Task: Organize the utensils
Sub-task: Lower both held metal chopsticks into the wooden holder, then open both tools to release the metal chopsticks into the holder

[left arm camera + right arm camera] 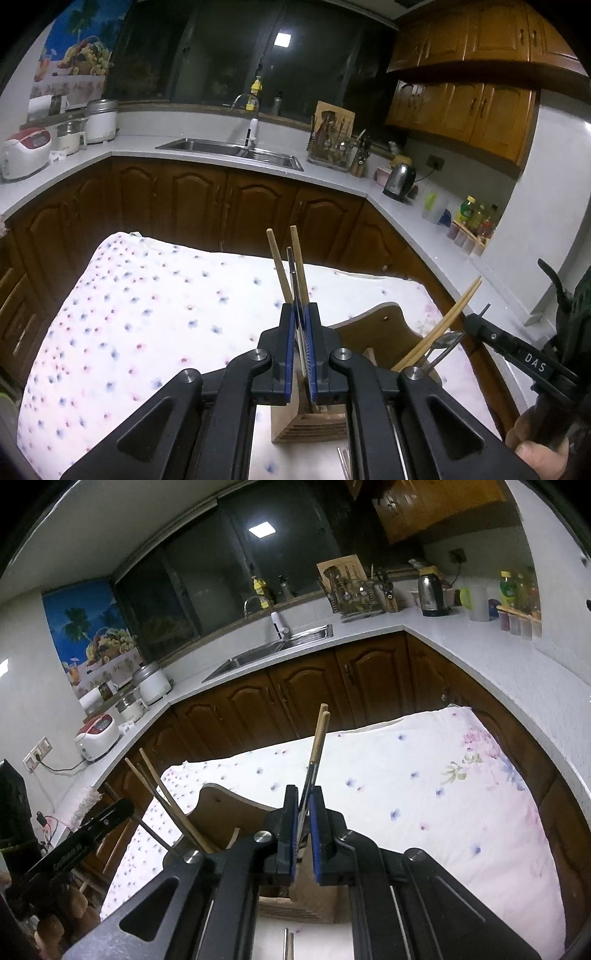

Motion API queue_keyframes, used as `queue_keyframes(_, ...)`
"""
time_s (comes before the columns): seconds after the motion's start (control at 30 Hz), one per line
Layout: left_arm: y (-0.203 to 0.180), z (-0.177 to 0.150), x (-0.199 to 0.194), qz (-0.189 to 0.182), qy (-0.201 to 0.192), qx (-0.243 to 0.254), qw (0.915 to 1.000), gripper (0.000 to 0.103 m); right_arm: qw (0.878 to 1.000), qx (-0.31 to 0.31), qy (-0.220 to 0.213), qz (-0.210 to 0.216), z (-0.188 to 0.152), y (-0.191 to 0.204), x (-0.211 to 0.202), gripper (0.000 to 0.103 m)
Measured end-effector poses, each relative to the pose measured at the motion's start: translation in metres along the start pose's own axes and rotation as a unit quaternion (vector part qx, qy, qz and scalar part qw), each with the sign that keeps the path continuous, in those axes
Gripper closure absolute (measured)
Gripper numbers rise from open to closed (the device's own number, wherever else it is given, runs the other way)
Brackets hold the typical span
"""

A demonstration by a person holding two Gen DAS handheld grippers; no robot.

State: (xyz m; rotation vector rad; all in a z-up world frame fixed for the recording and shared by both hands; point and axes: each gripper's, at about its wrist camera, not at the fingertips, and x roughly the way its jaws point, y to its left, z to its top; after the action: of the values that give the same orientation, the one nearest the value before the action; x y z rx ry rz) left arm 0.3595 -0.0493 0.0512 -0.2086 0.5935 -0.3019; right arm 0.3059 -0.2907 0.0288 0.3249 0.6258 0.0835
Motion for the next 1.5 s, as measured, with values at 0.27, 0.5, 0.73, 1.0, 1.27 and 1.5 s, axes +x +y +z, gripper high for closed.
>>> queue_keyframes(0.27,-0.004,-0.001,0.001,-0.004,0.008,-0.003,1.0,0.099,1.0,-0.018,-0.001,0.0,0.001,0.007,0.001,0.097)
queue_keyframes(0.5,-0.006,0.003,0.001,-0.002,0.015,-0.002,0.9999,0.099,0.999,-0.034,0.001,-0.004,0.001,0.014,0.001,0.097)
queue_keyframes(0.73,-0.005,0.008,0.001,-0.001,0.019,-0.004,0.9998,0.099,0.999,-0.041,0.003,-0.007,0.001,0.016,0.001,0.093)
queue_keyframes(1.0,-0.006,0.01,0.004,0.0,0.027,-0.006,0.9996,0.098,0.999,-0.04,0.003,-0.009,0.001,0.016,0.001,0.093)
queue_keyframes(1.27,-0.008,0.009,0.006,0.001,0.032,-0.008,0.9995,0.097,0.999,-0.034,0.003,-0.012,-0.002,0.011,0.003,0.083)
queue_keyframes(1.5,-0.007,0.009,0.007,0.006,0.033,-0.01,0.9994,0.086,1.0,-0.024,0.009,-0.006,-0.005,0.005,0.007,0.077)
